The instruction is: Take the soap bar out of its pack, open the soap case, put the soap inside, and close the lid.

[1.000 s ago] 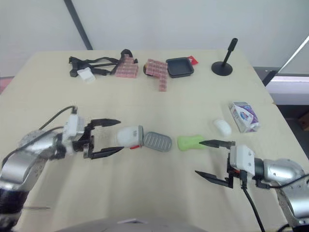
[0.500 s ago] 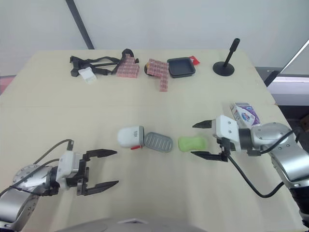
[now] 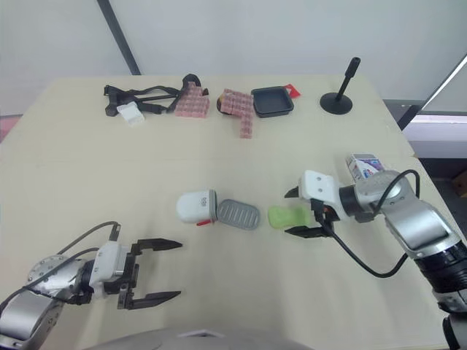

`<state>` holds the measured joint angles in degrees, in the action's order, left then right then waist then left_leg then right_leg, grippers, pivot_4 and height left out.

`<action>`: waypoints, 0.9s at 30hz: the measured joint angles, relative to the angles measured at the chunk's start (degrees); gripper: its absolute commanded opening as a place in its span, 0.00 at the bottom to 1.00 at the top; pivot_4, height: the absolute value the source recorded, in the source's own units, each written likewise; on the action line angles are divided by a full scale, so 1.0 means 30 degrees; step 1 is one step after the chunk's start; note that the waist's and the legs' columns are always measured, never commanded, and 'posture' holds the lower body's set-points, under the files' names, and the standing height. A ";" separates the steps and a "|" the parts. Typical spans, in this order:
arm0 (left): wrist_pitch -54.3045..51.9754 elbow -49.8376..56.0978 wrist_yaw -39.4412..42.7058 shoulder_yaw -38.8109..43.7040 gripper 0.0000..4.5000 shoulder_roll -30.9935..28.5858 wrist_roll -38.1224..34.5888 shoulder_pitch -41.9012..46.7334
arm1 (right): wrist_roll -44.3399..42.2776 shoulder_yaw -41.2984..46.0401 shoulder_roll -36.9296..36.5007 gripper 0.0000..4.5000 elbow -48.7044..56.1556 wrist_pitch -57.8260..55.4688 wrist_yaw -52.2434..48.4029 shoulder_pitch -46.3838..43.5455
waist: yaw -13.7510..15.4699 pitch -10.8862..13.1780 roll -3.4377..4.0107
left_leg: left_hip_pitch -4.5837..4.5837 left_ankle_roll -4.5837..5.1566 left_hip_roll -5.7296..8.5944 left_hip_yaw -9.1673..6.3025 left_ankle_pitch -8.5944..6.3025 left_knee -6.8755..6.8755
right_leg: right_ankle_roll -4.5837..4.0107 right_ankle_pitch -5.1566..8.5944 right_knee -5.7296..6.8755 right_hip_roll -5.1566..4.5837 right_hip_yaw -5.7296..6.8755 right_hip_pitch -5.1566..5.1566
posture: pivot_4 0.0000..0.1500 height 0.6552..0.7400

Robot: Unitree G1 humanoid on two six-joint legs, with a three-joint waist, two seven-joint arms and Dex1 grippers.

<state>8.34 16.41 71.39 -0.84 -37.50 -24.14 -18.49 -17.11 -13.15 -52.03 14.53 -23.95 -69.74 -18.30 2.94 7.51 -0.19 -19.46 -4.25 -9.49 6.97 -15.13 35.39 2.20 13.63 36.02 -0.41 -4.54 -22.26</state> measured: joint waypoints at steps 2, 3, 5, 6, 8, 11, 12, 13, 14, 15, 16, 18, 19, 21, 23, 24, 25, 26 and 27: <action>-0.0002 0.0142 -0.0116 -0.0091 1.00 0.0000 0.0001 0.0008 | 0.0198 -0.0183 0.0112 1.00 0.0005 -0.0012 0.0010 -0.0087 | 0.0019 0.0000 0.0001 | -0.0002 -0.0001 0.0002 0.0010 0.0001 0.0006 | 0.0000 0.0000 0.0023 -0.0003 -0.0012 -0.0010 | 1.00 1.00; -0.0009 0.0147 -0.0162 -0.0094 1.00 -0.0001 0.0001 0.0008 | 0.0334 -0.0195 0.0113 1.00 -0.0001 -0.0011 0.0005 -0.0105 | 0.0034 0.0000 0.0001 | -0.0002 -0.0002 0.0001 0.0010 0.0002 0.0007 | 0.0000 0.0000 0.0027 -0.0003 -0.0010 -0.0011 | 1.00 1.00; -0.0017 0.0162 -0.0276 -0.0094 1.00 -0.0001 -0.0001 0.0020 | 0.0612 -0.0237 0.0146 1.00 -0.0095 0.0061 -0.0013 -0.0179 | 0.0035 -0.0001 0.0000 | 0.0005 -0.0005 0.0001 0.0010 0.0004 0.0007 | -0.0001 0.0000 0.0032 -0.0003 -0.0011 -0.0012 | 1.00 1.00; -0.0021 0.0171 -0.0329 -0.0095 1.00 -0.0001 -0.0001 0.0049 | 0.0743 -0.0327 0.0177 1.00 -0.0236 0.0107 -0.0014 -0.0239 | 0.0026 -0.0001 0.0000 | 0.0008 -0.0006 0.0001 0.0011 0.0005 0.0009 | -0.0002 0.0001 0.0039 -0.0003 -0.0012 -0.0011 | 1.00 1.00; -0.0024 0.0222 -0.0397 -0.0099 1.00 -0.0001 -0.0003 0.0125 | 0.0996 -0.0501 0.0309 1.00 -0.0517 0.0189 -0.0016 -0.0292 | 0.0015 -0.0001 0.0000 | 0.0008 -0.0006 0.0002 0.0012 0.0009 0.0009 | -0.0003 0.0001 0.0048 -0.0002 -0.0015 -0.0012 | 1.00 1.00; -0.0025 0.0243 -0.0451 -0.0118 1.00 0.0000 -0.0007 0.0261 | 0.1417 -0.0739 0.0538 1.00 -0.0861 0.0198 -0.0016 -0.0390 | 0.0003 -0.0002 0.0001 | 0.0006 -0.0007 0.0002 0.0018 0.0013 0.0011 | -0.0005 0.0002 0.0066 0.0000 -0.0020 -0.0024 | 1.00 1.00; -0.0024 0.0253 -0.0458 -0.0130 1.00 0.0000 -0.0010 0.0274 | 0.1485 -0.0740 0.0668 1.00 -0.0982 0.0200 -0.0017 -0.0468 | 0.0002 -0.0002 0.0001 | 0.0006 -0.0007 0.0002 0.0019 0.0014 0.0012 | -0.0005 0.0002 0.0068 0.0001 -0.0021 -0.0026 | 1.00 1.00; -0.0025 0.0256 -0.0460 -0.0133 1.00 0.0000 -0.0011 0.0280 | 0.1500 -0.0743 0.0696 1.00 -0.0994 0.0200 -0.0018 -0.0490 | 0.0004 -0.0002 0.0001 | 0.0005 -0.0007 0.0002 0.0021 0.0015 0.0012 | -0.0005 0.0002 0.0070 0.0001 -0.0021 -0.0027 | 1.00 1.00; -0.0025 0.0257 -0.0462 -0.0135 1.00 0.0000 -0.0013 0.0292 | 0.1523 -0.0743 0.0723 1.00 -0.1003 0.0204 -0.0022 -0.0508 | 0.0008 -0.0002 0.0001 | 0.0004 -0.0007 0.0002 0.0022 0.0015 0.0013 | -0.0005 0.0002 0.0071 0.0002 -0.0022 -0.0029 | 1.00 1.00; -0.0024 0.0267 -0.0462 -0.0135 1.00 0.0004 -0.0023 0.0316 | 0.1581 -0.0744 0.0771 1.00 -0.1014 0.0215 -0.0035 -0.0528 | 0.0020 -0.0002 0.0001 | 0.0004 -0.0007 0.0002 0.0022 0.0015 0.0013 | -0.0005 0.0002 0.0071 0.0001 -0.0021 -0.0029 | 1.00 1.00; -0.0023 0.0276 -0.0464 -0.0135 1.00 0.0024 -0.0046 0.0351 | 0.1664 -0.0760 0.0842 1.00 -0.1024 0.0214 -0.0034 -0.0539 | 0.0027 -0.0002 0.0000 | 0.0003 -0.0007 0.0002 0.0022 0.0015 0.0015 | -0.0005 0.0002 0.0072 0.0001 -0.0020 -0.0029 | 1.00 1.00; -0.0022 0.0334 -0.0468 -0.0135 1.00 0.0073 -0.0079 0.0396 | 0.1801 -0.0801 0.0971 1.00 -0.1060 0.0214 -0.0032 -0.0548 | 0.0041 -0.0002 0.0001 | 0.0002 -0.0007 0.0002 0.0021 0.0015 0.0021 | -0.0006 0.0002 0.0075 0.0001 -0.0020 -0.0030 | 1.00 1.00; -0.0022 0.0388 -0.0473 -0.0135 1.00 0.0096 -0.0135 0.0402 | 0.1870 -0.0849 0.1040 1.00 -0.1115 0.0214 -0.0023 -0.0566 | 0.0042 -0.0002 0.0000 | 0.0002 -0.0007 0.0002 0.0022 0.0015 0.0022 | -0.0006 0.0002 0.0076 0.0001 -0.0020 -0.0030 | 1.00 1.00; -0.0021 0.0504 -0.0510 -0.0134 1.00 0.0154 -0.0230 0.0470 | 0.2168 -0.1084 0.1145 1.00 -0.1304 0.0280 -0.0008 -0.0603 | 0.0038 -0.0002 0.0000 | 0.0001 -0.0007 0.0002 0.0021 0.0016 0.0024 | -0.0006 0.0003 0.0079 0.0001 -0.0020 -0.0032 | 1.00 1.00; -0.0022 0.0579 -0.0550 -0.0135 1.00 0.0197 -0.0234 0.0517 | 0.2284 -0.1293 0.1156 1.00 -0.1360 0.0345 -0.0011 -0.0601 | 0.0039 -0.0002 0.0001 | 0.0000 -0.0008 0.0002 0.0022 0.0016 0.0027 | -0.0007 0.0003 0.0082 0.0001 -0.0021 -0.0031 | 1.00 1.00; -0.0030 0.0584 -0.0647 -0.0134 1.00 0.0266 -0.0241 0.0588 | 0.2339 -0.1364 0.1199 1.00 -0.1356 0.0361 -0.0003 -0.0595 | 0.0039 -0.0002 0.0001 | 0.0000 -0.0008 0.0002 0.0022 0.0016 0.0029 | -0.0007 0.0003 0.0087 0.0001 -0.0021 -0.0032 | 1.00 1.00; -0.0041 0.0590 -0.0753 -0.0133 1.00 0.0340 -0.0265 0.0652 | 0.2385 -0.1428 0.1211 1.00 -0.1355 0.0361 0.0007 -0.0587 | 0.0036 -0.0003 0.0001 | 0.0000 -0.0008 0.0002 0.0022 0.0016 0.0034 | -0.0007 0.0003 0.0090 0.0001 -0.0021 -0.0032 | 1.00 1.00; -0.0086 0.0592 -0.0877 -0.0130 1.00 0.0402 -0.0326 0.0698 | 0.2440 -0.1451 0.1223 1.00 -0.1353 0.0361 0.0039 -0.0549 | 0.0038 -0.0003 0.0001 | -0.0001 -0.0008 0.0002 0.0022 0.0016 0.0038 | -0.0007 0.0003 0.0093 0.0001 -0.0020 -0.0032 | 1.00 1.00; -0.0123 0.0593 -0.0971 -0.0130 1.00 0.0450 -0.0334 0.0710 | 0.2502 -0.1470 0.1227 1.00 -0.1355 0.0365 0.0096 -0.0511 | 0.0037 -0.0003 0.0001 | -0.0002 -0.0008 0.0002 0.0022 0.0016 0.0041 | -0.0007 0.0003 0.0093 0.0001 -0.0021 -0.0033 | 1.00 1.00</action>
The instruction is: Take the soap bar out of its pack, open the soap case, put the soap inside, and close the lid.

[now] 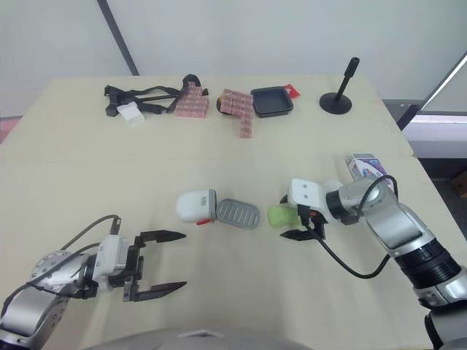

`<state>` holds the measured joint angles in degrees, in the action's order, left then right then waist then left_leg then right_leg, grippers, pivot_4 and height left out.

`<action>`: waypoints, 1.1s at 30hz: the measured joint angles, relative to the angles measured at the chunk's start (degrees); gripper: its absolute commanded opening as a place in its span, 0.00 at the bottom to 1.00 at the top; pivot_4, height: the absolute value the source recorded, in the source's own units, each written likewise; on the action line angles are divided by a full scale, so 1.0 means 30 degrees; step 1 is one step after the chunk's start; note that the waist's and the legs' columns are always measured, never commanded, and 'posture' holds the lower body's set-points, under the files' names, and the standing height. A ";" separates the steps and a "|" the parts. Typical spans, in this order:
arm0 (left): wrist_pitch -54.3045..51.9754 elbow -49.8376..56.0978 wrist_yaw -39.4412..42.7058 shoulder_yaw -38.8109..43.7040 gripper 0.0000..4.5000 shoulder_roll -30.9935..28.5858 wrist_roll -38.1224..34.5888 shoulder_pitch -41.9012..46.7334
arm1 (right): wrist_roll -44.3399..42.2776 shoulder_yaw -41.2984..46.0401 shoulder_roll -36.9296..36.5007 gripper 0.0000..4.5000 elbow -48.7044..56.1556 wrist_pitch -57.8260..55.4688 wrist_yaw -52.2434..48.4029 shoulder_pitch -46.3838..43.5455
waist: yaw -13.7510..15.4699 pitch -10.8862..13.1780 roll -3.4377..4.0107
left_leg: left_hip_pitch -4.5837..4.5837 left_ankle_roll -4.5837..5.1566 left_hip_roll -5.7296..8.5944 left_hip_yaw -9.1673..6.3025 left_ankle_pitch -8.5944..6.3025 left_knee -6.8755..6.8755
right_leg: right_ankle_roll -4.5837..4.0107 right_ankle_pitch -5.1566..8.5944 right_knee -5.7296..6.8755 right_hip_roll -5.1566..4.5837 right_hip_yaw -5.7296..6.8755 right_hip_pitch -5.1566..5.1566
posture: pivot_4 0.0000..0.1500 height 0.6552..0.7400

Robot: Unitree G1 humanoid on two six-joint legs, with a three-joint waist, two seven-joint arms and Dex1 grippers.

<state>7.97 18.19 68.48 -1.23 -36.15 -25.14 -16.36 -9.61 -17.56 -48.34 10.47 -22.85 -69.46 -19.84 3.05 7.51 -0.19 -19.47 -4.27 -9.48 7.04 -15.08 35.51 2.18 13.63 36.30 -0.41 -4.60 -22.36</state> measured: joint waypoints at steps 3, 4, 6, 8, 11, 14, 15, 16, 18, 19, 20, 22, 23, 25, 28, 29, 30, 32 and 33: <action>0.0044 0.0002 -0.0061 -0.0006 1.00 0.0030 0.0019 0.0028 | 0.0193 -0.0044 0.0033 0.88 -0.0040 0.0269 0.0144 0.0022 | -0.0009 0.0000 0.0000 | 0.0001 -0.0001 0.0000 0.0000 0.0000 0.0008 | 0.0000 0.0000 0.0006 0.0001 -0.0002 0.0000 | 1.00 1.00; 0.0058 0.0002 -0.0056 -0.0010 1.00 0.0030 0.0022 0.0025 | 0.0295 -0.0068 0.0032 0.83 -0.0052 0.0377 0.0146 0.0024 | -0.0009 0.0000 0.0000 | 0.0001 0.0000 -0.0001 -0.0001 0.0000 0.0010 | 0.0000 0.0000 0.0007 0.0001 -0.0001 0.0000 | 1.00 1.00; 0.0150 0.0010 -0.0024 -0.0040 1.00 0.0030 0.0029 -0.0015 | 0.0478 -0.0099 0.0032 0.68 -0.0072 0.0616 0.0158 0.0064 | -0.0010 0.0000 0.0000 | 0.0002 0.0000 -0.0001 0.0000 0.0000 0.0015 | 0.0000 0.0000 0.0009 0.0000 -0.0001 0.0000 | 1.00 1.00; 0.0221 0.0025 0.0002 -0.0128 1.00 0.0030 0.0032 -0.0031 | 0.0493 -0.0091 0.0020 0.53 -0.0071 0.0623 0.0188 0.0198 | 0.0005 -0.0002 -0.0003 | 0.0000 0.0000 -0.0001 0.0000 0.0000 0.0017 | 0.0000 0.0000 0.0010 0.0000 0.0000 0.0000 | 1.00 1.00; 0.0240 0.0023 -0.0061 -0.0189 1.00 0.0061 0.0034 0.0007 | 0.0486 -0.0005 -0.0030 0.39 -0.0030 0.0705 0.0195 0.0405 | 0.0016 -0.0007 -0.0007 | 0.0001 0.0000 -0.0001 -0.0001 0.0000 0.0020 | 0.0000 0.0000 0.0011 -0.0001 0.0001 0.0001 | 1.00 1.00; 0.0351 -0.0007 -0.0151 -0.0188 1.00 0.0074 0.0036 0.0112 | 0.0478 0.0055 -0.0049 0.39 -0.0002 0.0815 0.0190 0.0507 | 0.0006 -0.0011 -0.0010 | 0.0001 0.0000 -0.0002 -0.0001 0.0000 0.0030 | -0.0001 0.0000 0.0019 -0.0001 0.0000 0.0001 | 1.00 1.00; 0.0432 -0.0032 -0.0152 -0.0188 1.00 0.0074 0.0036 0.0129 | 0.0471 0.0071 -0.0057 0.39 0.0035 0.0809 0.0189 0.0532 | 0.0006 -0.0011 -0.0009 | 0.0002 0.0000 -0.0002 -0.0001 0.0000 0.0033 | -0.0001 0.0000 0.0022 -0.0001 -0.0001 0.0001 | 1.00 1.00; 0.0473 -0.0065 -0.0148 -0.0188 1.00 0.0074 0.0038 0.0126 | 0.0470 0.0075 -0.0078 0.39 0.0087 0.0802 0.0191 0.0540 | 0.0003 -0.0010 -0.0009 | 0.0001 0.0000 -0.0002 0.0000 0.0000 0.0034 | -0.0001 0.0000 0.0024 0.0000 -0.0002 0.0000 | 1.00 1.00; 0.0551 -0.0173 -0.0138 -0.0188 1.00 0.0071 0.0039 0.0122 | 0.0458 0.0115 -0.0198 0.39 0.0407 0.0605 0.0204 0.0525 | 0.0001 -0.0010 -0.0008 | 0.0001 0.0000 -0.0002 -0.0001 0.0000 0.0035 | -0.0001 0.0000 0.0028 0.0000 -0.0003 -0.0003 | 1.00 1.00; 0.0566 -0.0228 -0.0135 -0.0187 1.00 0.0070 0.0040 0.0118 | 0.0420 0.0182 -0.0196 0.39 0.0594 0.0376 0.0236 0.0450 | -0.0003 -0.0010 -0.0008 | 0.0001 0.0000 -0.0002 -0.0001 0.0000 0.0035 | -0.0001 0.0000 0.0031 0.0003 -0.0003 -0.0004 | 1.00 1.00; 0.0612 -0.0385 -0.0141 -0.0179 1.00 0.0064 0.0040 0.0112 | 0.0110 0.0316 -0.0138 0.39 0.1030 -0.0464 0.0361 0.0124 | -0.0029 -0.0009 -0.0004 | 0.0003 0.0000 -0.0002 0.0006 0.0001 0.0037 | 0.0000 0.0000 0.0040 0.0009 -0.0017 -0.0010 | 1.00 1.00; 0.0662 -0.0589 -0.0207 -0.0134 1.00 0.0062 0.0041 0.0138 | -0.0415 0.0787 0.0173 0.39 0.2023 -0.1961 0.0754 -0.0675 | -0.0057 -0.0010 -0.0003 | 0.0003 -0.0016 -0.0013 0.0016 0.0011 0.0044 | -0.0001 -0.0001 0.0063 0.0026 -0.0031 -0.0024 | 1.00 1.00; 0.0749 -0.0642 -0.0290 -0.0067 1.00 0.0069 0.0041 0.0155 | -0.0717 0.0966 0.0442 0.39 0.2703 -0.3135 0.1183 -0.1237 | -0.0049 -0.0011 -0.0005 | 0.0010 -0.0023 -0.0018 0.0016 0.0016 0.0046 | -0.0003 -0.0001 0.0076 0.0032 -0.0028 -0.0025 | 1.00 1.00; 0.0765 -0.0733 -0.0526 0.0141 1.00 0.0091 0.0029 0.0321 | -0.1058 0.1048 0.1246 0.39 0.3993 -0.5213 0.2237 -0.1992 | 0.0032 -0.0023 -0.0012 | 0.0015 -0.0040 -0.0030 0.0007 0.0026 0.0046 | -0.0009 -0.0002 0.0081 0.0042 -0.0013 -0.0025 | 1.00 1.00; 0.0606 -0.0930 -0.0944 0.0290 1.00 0.0189 0.0010 0.0522 | -0.1357 0.0597 0.3137 0.39 0.5166 -0.8573 0.4117 -0.2567 | 0.0105 -0.0024 -0.0012 | 0.0015 -0.0047 -0.0023 0.0003 0.0029 0.0050 | -0.0010 -0.0003 0.0080 0.0041 -0.0007 -0.0031 | 1.00 1.00; 0.0476 -0.1010 -0.1116 0.0306 1.00 0.0233 0.0004 0.0618 | -0.1437 0.0242 0.3889 0.39 0.5376 -0.9745 0.4828 -0.2825 | 0.0115 -0.0025 -0.0010 | 0.0027 -0.0051 -0.0018 0.0003 0.0031 0.0050 | -0.0010 -0.0003 0.0084 0.0042 -0.0001 -0.0038 | 1.00 1.00; 0.0365 -0.1069 -0.1243 0.0317 1.00 0.0266 -0.0008 0.0730 | -0.1478 -0.0106 0.4362 0.39 0.5515 -1.0470 0.5323 -0.3049 | 0.0110 -0.0024 -0.0009 | 0.0038 -0.0055 -0.0005 0.0003 0.0033 0.0054 | -0.0010 -0.0003 0.0087 0.0042 0.0010 -0.0056 | 1.00 1.00; -0.0034 -0.1078 -0.1559 0.0409 1.00 0.0334 -0.0097 0.0808 | -0.1460 -0.0858 0.5199 0.39 0.5758 -1.1813 0.6339 -0.3519 | 0.0104 -0.0024 -0.0010 | 0.0047 -0.0066 0.0016 0.0003 0.0039 0.0054 | -0.0011 -0.0005 0.0090 0.0047 0.0008 -0.0075 | 1.00 1.00; -0.0258 -0.1078 -0.1702 0.0434 1.00 0.0370 -0.0224 0.0807 | -0.1423 -0.1281 0.5458 0.39 0.5770 -1.2394 0.6756 -0.3821 | 0.0108 -0.0024 -0.0010 | 0.0048 -0.0068 0.0021 0.0002 0.0038 0.0052 | -0.0011 -0.0005 0.0084 0.0048 0.0008 -0.0076 | 1.00 1.00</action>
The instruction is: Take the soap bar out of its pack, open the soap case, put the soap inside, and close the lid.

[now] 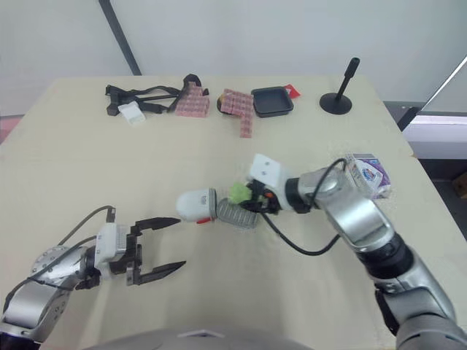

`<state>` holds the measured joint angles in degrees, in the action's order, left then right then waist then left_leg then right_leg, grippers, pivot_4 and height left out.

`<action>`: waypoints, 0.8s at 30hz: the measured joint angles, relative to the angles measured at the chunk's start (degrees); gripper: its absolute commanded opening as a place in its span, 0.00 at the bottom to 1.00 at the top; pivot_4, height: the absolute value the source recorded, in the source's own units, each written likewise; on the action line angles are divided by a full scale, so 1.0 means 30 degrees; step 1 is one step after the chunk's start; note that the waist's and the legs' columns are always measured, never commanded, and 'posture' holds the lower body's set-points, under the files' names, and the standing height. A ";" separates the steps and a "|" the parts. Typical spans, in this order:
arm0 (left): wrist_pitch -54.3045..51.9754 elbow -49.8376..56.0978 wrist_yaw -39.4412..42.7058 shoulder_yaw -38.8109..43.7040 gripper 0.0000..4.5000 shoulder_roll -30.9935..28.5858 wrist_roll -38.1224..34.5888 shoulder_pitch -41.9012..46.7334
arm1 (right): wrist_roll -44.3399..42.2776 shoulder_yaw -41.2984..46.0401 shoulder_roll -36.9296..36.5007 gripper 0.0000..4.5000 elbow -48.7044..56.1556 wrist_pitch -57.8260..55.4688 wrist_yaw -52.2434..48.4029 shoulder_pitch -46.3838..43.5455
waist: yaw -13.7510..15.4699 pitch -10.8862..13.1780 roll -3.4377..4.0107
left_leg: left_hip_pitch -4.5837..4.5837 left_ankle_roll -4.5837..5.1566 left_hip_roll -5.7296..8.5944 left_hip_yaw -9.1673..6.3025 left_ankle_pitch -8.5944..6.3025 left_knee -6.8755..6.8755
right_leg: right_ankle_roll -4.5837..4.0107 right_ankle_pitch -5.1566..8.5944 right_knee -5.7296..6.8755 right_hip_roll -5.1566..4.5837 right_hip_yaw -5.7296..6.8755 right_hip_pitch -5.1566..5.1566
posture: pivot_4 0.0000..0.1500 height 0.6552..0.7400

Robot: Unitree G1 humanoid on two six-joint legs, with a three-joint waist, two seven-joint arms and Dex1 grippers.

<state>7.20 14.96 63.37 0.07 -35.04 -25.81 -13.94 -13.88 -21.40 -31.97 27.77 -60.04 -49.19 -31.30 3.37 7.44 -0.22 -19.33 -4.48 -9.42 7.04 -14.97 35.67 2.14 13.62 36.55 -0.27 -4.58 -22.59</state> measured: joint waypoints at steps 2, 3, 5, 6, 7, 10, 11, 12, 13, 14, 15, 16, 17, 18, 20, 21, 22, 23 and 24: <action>-0.0276 0.0018 -0.0161 0.0018 1.00 0.0033 -0.0262 -0.0004 | 0.0040 -0.0538 0.0225 0.39 -0.0002 -0.0607 0.0503 -0.0344 | 0.0005 0.0000 0.0000 | 0.0003 -0.0007 0.0005 -0.0001 -0.0002 -0.0002 | 0.0000 0.0000 -0.0003 0.0003 0.0002 0.0001 | 1.00 1.00; -0.0429 0.0045 -0.0247 0.0027 1.00 0.0056 -0.0345 -0.0013 | 0.0053 -0.0850 0.0360 0.39 -0.0002 -0.0890 0.0740 -0.0536 | -0.0002 0.0000 0.0000 | 0.0005 -0.0011 0.0007 -0.0002 -0.0002 -0.0003 | 0.0001 0.0000 -0.0004 0.0006 0.0003 0.0002 | 1.00 1.00; -0.0629 0.0189 -0.0425 0.0031 1.00 0.0100 -0.0451 -0.0018 | 0.0024 -0.1369 0.0624 0.39 -0.0007 -0.1312 0.1039 -0.0844 | -0.0018 0.0001 0.0001 | 0.0006 -0.0022 0.0004 -0.0002 -0.0001 -0.0004 | 0.0000 0.0000 -0.0003 0.0012 0.0003 0.0002 | 1.00 1.00; -0.0660 0.0272 -0.0491 0.0032 1.00 0.0110 -0.0485 -0.0011 | 0.0005 -0.1510 0.0694 0.39 -0.0009 -0.1382 0.1083 -0.0914 | -0.0020 0.0000 0.0000 | 0.0004 -0.0024 0.0004 -0.0002 -0.0001 -0.0005 | 0.0000 -0.0001 -0.0003 0.0012 0.0002 0.0003 | 1.00 1.00; -0.0708 0.0368 -0.0611 0.0035 1.00 0.0118 -0.0501 -0.0009 | -0.0044 -0.1735 0.0686 0.39 -0.0032 -0.1489 0.1098 -0.1014 | -0.0019 0.0000 0.0001 | 0.0005 -0.0026 0.0004 -0.0002 -0.0002 -0.0006 | 0.0000 -0.0001 -0.0002 0.0011 0.0003 0.0006 | 1.00 1.00; -0.0915 0.0533 -0.0860 0.0034 1.00 0.0148 -0.0501 -0.0005 | -0.0284 -0.1917 0.0455 0.39 -0.0136 -0.1776 0.0950 -0.1243 | -0.0016 0.0001 0.0000 | 0.0007 -0.0027 0.0005 -0.0002 -0.0001 -0.0006 | 0.0001 -0.0002 -0.0003 0.0011 0.0002 0.0007 | 1.00 1.00; -0.0969 0.0586 -0.0962 0.0033 1.00 0.0171 -0.0498 0.0000 | -0.0390 -0.2018 0.0294 0.39 -0.0166 -0.1882 0.0866 -0.1307 | -0.0017 0.0000 0.0000 | 0.0007 -0.0028 0.0004 -0.0002 -0.0001 -0.0005 | 0.0001 -0.0002 -0.0002 0.0012 0.0000 0.0011 | 1.00 1.00; -0.0989 0.0596 -0.1010 0.0033 1.00 0.0186 -0.0495 0.0002 | -0.0408 -0.2076 0.0249 0.39 -0.0183 -0.1934 0.0831 -0.1319 | -0.0018 0.0000 0.0000 | 0.0006 -0.0029 0.0003 -0.0002 -0.0001 -0.0006 | 0.0001 -0.0002 -0.0002 0.0014 0.0001 0.0013 | 1.00 1.00; -0.1004 0.0596 -0.1081 0.0032 1.00 0.0248 -0.0485 0.0017 | -0.0419 -0.2190 0.0221 0.39 -0.0243 -0.1948 0.0810 -0.1328 | -0.0024 0.0000 0.0001 | 0.0005 -0.0031 0.0002 -0.0001 -0.0001 -0.0006 | 0.0001 -0.0002 -0.0001 0.0015 0.0000 0.0013 | 1.00 1.00; -0.1017 0.0597 -0.1167 0.0013 1.00 0.0341 -0.0477 0.0061 | -0.0423 -0.2369 0.0217 0.39 -0.0367 -0.1948 0.0810 -0.1372 | -0.0043 0.0000 0.0001 | 0.0001 -0.0033 0.0003 -0.0001 0.0000 -0.0006 | 0.0000 -0.0002 0.0000 0.0018 -0.0003 0.0014 | 1.00 1.00; -0.1032 0.0604 -0.1235 -0.0024 1.00 0.0421 -0.0474 0.0137 | -0.0440 -0.2501 0.0220 0.39 -0.0523 -0.1947 0.0811 -0.1399 | -0.0049 0.0001 0.0001 | 0.0000 -0.0036 0.0002 -0.0002 0.0002 -0.0006 | -0.0002 -0.0003 0.0003 0.0020 -0.0002 0.0016 | 1.00 1.00; -0.1044 0.0627 -0.1293 -0.0034 1.00 0.0487 -0.0474 0.0160 | -0.0442 -0.2571 0.0234 0.39 -0.0639 -0.1947 0.0828 -0.1431 | -0.0052 0.0001 0.0001 | 0.0000 -0.0040 0.0001 -0.0002 0.0004 -0.0006 | -0.0004 -0.0004 0.0003 0.0020 -0.0002 0.0014 | 1.00 1.00; -0.1066 0.0670 -0.1360 -0.0060 1.00 0.0518 -0.0472 0.0152 | -0.0442 -0.2627 0.0243 0.39 -0.0734 -0.1948 0.0862 -0.1475 | -0.0056 0.0001 0.0001 | -0.0005 -0.0040 0.0000 -0.0002 0.0005 -0.0006 | -0.0004 -0.0004 0.0005 0.0023 -0.0003 0.0015 | 1.00 1.00; -0.1082 0.0720 -0.1388 -0.0071 1.00 0.0519 -0.0470 0.0143 | -0.0442 -0.2682 0.0280 0.39 -0.0815 -0.1948 0.0907 -0.1515 | -0.0056 0.0000 0.0000 | -0.0007 -0.0042 -0.0002 -0.0001 0.0005 -0.0006 | -0.0006 -0.0005 0.0004 0.0026 -0.0009 0.0018 | 1.00 1.00; -0.1104 0.0817 -0.1402 -0.0076 1.00 0.0519 -0.0470 0.0118 | -0.0432 -0.2820 0.0414 0.39 -0.0935 -0.1946 0.1030 -0.1540 | -0.0057 0.0000 0.0001 | -0.0014 -0.0042 -0.0004 -0.0001 0.0005 -0.0006 | -0.0007 -0.0006 0.0005 0.0028 -0.0008 0.0021 | 1.00 1.00; -0.1133 0.0924 -0.1409 -0.0082 1.00 0.0519 -0.0469 0.0097 | -0.0432 -0.2914 0.0530 0.39 -0.1033 -0.1946 0.1070 -0.1540 | -0.0057 0.0000 0.0001 | -0.0012 -0.0043 -0.0004 -0.0002 0.0006 -0.0007 | -0.0007 -0.0006 0.0005 0.0030 -0.0007 0.0020 | 1.00 1.00; -0.1167 0.1023 -0.1413 -0.0095 1.00 0.0519 -0.0469 0.0086 | -0.0433 -0.2988 0.0610 0.39 -0.1103 -0.1945 0.1117 -0.1540 | -0.0054 0.0000 0.0001 | -0.0012 -0.0043 -0.0004 -0.0001 0.0006 -0.0006 | -0.0008 -0.0006 0.0005 0.0029 -0.0008 0.0021 | 1.00 1.00; -0.1224 0.1135 -0.1428 -0.0106 1.00 0.0518 -0.0470 0.0075 | -0.0436 -0.3078 0.0683 0.39 -0.1194 -0.1940 0.1149 -0.1542 | -0.0046 0.0000 0.0000 | -0.0012 -0.0043 -0.0005 -0.0001 0.0006 -0.0006 | -0.0009 -0.0007 0.0004 0.0029 -0.0005 0.0021 | 1.00 1.00; -0.1275 0.1181 -0.1452 -0.0109 1.00 0.0518 -0.0470 0.0071 | -0.0436 -0.3143 0.0707 0.39 -0.1273 -0.1936 0.1162 -0.1544 | -0.0041 0.0000 0.0001 | -0.0010 -0.0043 -0.0004 -0.0001 0.0006 -0.0006 | -0.0009 -0.0007 0.0005 0.0029 -0.0004 0.0022 | 1.00 1.00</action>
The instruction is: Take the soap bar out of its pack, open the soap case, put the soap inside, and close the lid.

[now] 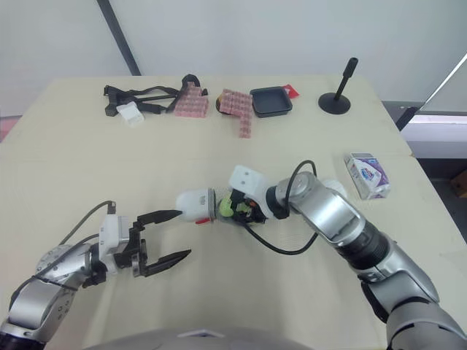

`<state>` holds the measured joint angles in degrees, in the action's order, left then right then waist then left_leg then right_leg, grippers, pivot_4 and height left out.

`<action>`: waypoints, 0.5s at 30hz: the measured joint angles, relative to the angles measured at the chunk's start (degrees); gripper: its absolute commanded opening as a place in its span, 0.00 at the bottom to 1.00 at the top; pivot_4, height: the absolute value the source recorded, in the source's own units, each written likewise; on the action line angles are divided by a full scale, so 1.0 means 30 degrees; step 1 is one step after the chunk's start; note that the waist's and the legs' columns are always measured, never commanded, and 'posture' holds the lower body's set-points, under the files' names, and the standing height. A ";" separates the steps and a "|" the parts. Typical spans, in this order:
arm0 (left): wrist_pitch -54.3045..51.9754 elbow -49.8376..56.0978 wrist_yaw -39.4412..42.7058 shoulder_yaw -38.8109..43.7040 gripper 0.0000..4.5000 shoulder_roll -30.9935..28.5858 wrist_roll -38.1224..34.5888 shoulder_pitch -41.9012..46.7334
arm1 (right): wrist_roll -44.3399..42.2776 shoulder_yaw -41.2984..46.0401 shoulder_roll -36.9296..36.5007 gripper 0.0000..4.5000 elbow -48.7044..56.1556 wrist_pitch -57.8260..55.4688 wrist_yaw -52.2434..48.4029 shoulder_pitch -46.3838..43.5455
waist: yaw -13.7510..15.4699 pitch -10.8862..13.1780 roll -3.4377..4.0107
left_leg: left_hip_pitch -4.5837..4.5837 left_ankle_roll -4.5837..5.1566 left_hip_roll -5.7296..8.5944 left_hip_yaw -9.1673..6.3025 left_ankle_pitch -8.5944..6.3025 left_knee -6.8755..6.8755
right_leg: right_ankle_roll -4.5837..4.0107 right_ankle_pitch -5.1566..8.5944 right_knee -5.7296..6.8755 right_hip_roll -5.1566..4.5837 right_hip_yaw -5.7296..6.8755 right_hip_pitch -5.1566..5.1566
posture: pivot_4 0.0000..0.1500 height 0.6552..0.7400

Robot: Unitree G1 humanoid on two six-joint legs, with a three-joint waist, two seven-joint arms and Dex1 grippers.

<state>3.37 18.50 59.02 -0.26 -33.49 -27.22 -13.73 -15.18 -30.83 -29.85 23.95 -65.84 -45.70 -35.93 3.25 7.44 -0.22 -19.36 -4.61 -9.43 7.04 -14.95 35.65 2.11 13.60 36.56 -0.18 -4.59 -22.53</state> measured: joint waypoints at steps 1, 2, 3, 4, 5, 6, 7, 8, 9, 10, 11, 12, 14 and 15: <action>-0.0048 0.0036 -0.0039 0.0000 1.00 0.0000 0.0000 -0.0027 | 0.0000 -0.0059 0.0004 0.39 -0.0047 0.0013 -0.0001 -0.0002 | 0.0002 0.0000 0.0000 | 0.0002 0.0000 0.0000 0.0000 0.0000 0.0000 | 0.0000 0.0000 0.0000 0.0000 0.0001 -0.0002 | 1.00 1.00; -0.0118 0.0076 -0.0077 0.0000 1.00 -0.0001 0.0000 -0.0064 | -0.0001 -0.0075 0.0013 0.39 -0.0124 0.0075 -0.0015 -0.0020 | 0.0000 0.0000 0.0000 | 0.0003 0.0000 0.0000 0.0000 0.0000 0.0000 | -0.0001 -0.0001 0.0001 0.0000 0.0002 0.0000 | 1.00 1.00; -0.0139 0.0099 -0.0086 -0.0001 1.00 -0.0001 0.0000 -0.0071 | 0.0000 -0.0075 0.0014 0.39 -0.0201 0.0128 -0.0014 -0.0060 | -0.0001 0.0000 0.0000 | 0.0005 -0.0001 0.0000 -0.0001 0.0001 0.0000 | -0.0001 -0.0001 0.0000 0.0000 0.0001 -0.0001 | 1.00 1.00; -0.0144 0.0124 -0.0091 -0.0001 1.00 -0.0001 0.0001 -0.0076 | -0.0003 -0.0074 0.0032 0.39 -0.0255 0.0150 -0.0013 -0.0122 | -0.0003 0.0000 0.0000 | 0.0005 -0.0002 0.0000 -0.0001 0.0001 0.0000 | -0.0001 -0.0001 0.0002 0.0000 0.0002 0.0000 | 1.00 1.00; -0.0152 0.0146 -0.0099 -0.0005 1.00 -0.0001 0.0006 -0.0076 | -0.0008 -0.0072 0.0057 0.39 -0.0310 0.0159 -0.0013 -0.0179 | -0.0009 0.0000 0.0000 | 0.0005 -0.0003 0.0000 0.0000 0.0002 0.0000 | -0.0002 -0.0001 0.0004 0.0004 0.0001 -0.0001 | 1.00 1.00; -0.0161 0.0177 -0.0121 -0.0015 1.00 -0.0001 0.0008 -0.0075 | -0.0006 -0.0071 0.0056 0.50 -0.0354 0.0180 -0.0012 -0.0196 | -0.0009 0.0000 0.0000 | 0.0003 -0.0004 -0.0001 0.0000 0.0002 0.0000 | -0.0002 -0.0001 0.0004 0.0004 0.0001 0.0001 | 1.00 1.00; -0.0173 0.0177 -0.0148 -0.0044 1.00 -0.0001 0.0011 -0.0075 | -0.0006 -0.0072 0.0046 0.62 -0.0380 0.0201 -0.0024 -0.0196 | -0.0007 0.0000 0.0000 | 0.0003 -0.0004 -0.0002 -0.0001 0.0002 0.0000 | -0.0002 -0.0001 0.0005 0.0005 0.0001 0.0000 | 1.00 1.00; -0.0193 0.0179 -0.0175 -0.0080 1.00 -0.0001 0.0020 -0.0077 | -0.0007 -0.0073 0.0025 0.69 -0.0388 0.0220 -0.0056 -0.0197 | -0.0004 0.0000 0.0000 | 0.0004 -0.0004 -0.0001 0.0000 0.0003 0.0000 | -0.0002 -0.0001 0.0008 0.0005 0.0002 0.0000 | 1.00 1.00; -0.0216 0.0181 -0.0205 -0.0091 1.00 -0.0001 0.0037 -0.0080 | -0.0008 -0.0072 -0.0008 0.78 -0.0388 0.0262 -0.0114 -0.0210 | -0.0003 0.0000 0.0000 | 0.0003 -0.0004 -0.0001 0.0000 0.0003 0.0000 | -0.0002 -0.0001 0.0016 0.0005 0.0001 0.0002 | 1.00 1.00; -0.0224 0.0183 -0.0219 -0.0091 1.00 -0.0001 0.0046 -0.0080 | -0.0007 -0.0072 -0.0019 0.83 -0.0388 0.0276 -0.0135 -0.0216 | -0.0002 0.0000 0.0000 | 0.0002 -0.0004 -0.0001 0.0000 0.0003 0.0000 | -0.0002 -0.0001 0.0016 0.0005 0.0001 0.0003 | 1.00 1.00; -0.0228 0.0189 -0.0229 -0.0101 1.00 -0.0001 0.0099 -0.0087 | -0.0030 -0.0072 -0.0063 0.91 -0.0387 0.0335 -0.0230 -0.0222 | -0.0002 0.0000 0.0000 | 0.0004 -0.0004 -0.0001 0.0000 0.0003 0.0000 | -0.0002 -0.0001 0.0016 0.0005 0.0004 0.0003 | 1.00 1.00; -0.0228 0.0190 -0.0226 -0.0124 1.00 -0.0001 0.0174 -0.0128 | -0.0066 -0.0070 -0.0082 0.98 -0.0387 0.0387 -0.0295 -0.0228 | -0.0008 0.0000 0.0000 | 0.0005 -0.0004 -0.0002 -0.0001 0.0003 0.0000 | -0.0003 -0.0002 0.0016 0.0005 0.0003 0.0003 | 1.00 1.00; -0.0228 0.0190 -0.0225 -0.0156 1.00 0.0001 0.0262 -0.0148 | -0.0108 -0.0069 -0.0081 0.99 -0.0385 0.0465 -0.0352 -0.0229 | -0.0013 0.0000 0.0000 | 0.0000 -0.0005 -0.0002 0.0000 0.0004 0.0000 | -0.0003 -0.0002 0.0016 0.0005 0.0001 0.0002 | 1.00 1.00; -0.0228 0.0189 -0.0235 -0.0163 1.00 0.0002 0.0282 -0.0132 | -0.0113 -0.0068 -0.0081 0.99 -0.0386 0.0546 -0.0361 -0.0229 | -0.0012 0.0000 0.0000 | 0.0002 -0.0007 -0.0003 0.0000 0.0005 0.0000 | -0.0003 -0.0002 0.0017 0.0005 0.0002 0.0002 | 1.00 1.00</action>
<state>2.69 19.07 58.31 -0.74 -33.48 -26.37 -14.13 -15.52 -31.03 -30.09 22.80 -64.21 -46.78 -36.62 3.21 7.44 -0.22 -19.35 -4.63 -9.44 7.04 -14.94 35.65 2.11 13.59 36.61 -0.17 -4.58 -22.52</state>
